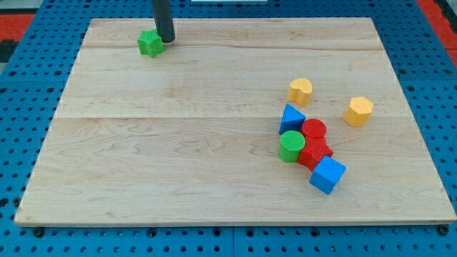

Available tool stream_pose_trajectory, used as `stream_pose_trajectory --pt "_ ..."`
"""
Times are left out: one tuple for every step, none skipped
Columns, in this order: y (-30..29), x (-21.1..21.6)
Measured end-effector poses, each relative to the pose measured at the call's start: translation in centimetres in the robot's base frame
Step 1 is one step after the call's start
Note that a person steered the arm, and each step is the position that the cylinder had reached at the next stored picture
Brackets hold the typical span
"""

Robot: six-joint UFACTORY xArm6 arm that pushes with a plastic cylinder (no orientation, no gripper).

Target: Slide the yellow heart to the bottom left of the green star

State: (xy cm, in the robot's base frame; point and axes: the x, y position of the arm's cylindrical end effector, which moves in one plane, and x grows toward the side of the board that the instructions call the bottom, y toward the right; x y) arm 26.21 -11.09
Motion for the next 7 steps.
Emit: stream_pose_trajectory --pt "0.9 4.9" --pt "-3.4 2.7" --pt "-4.2 0.5" --pt "5.4 5.0" --pt "16.0 7.6" --pt "24.5 8.4" --pt "31.2 9.9"
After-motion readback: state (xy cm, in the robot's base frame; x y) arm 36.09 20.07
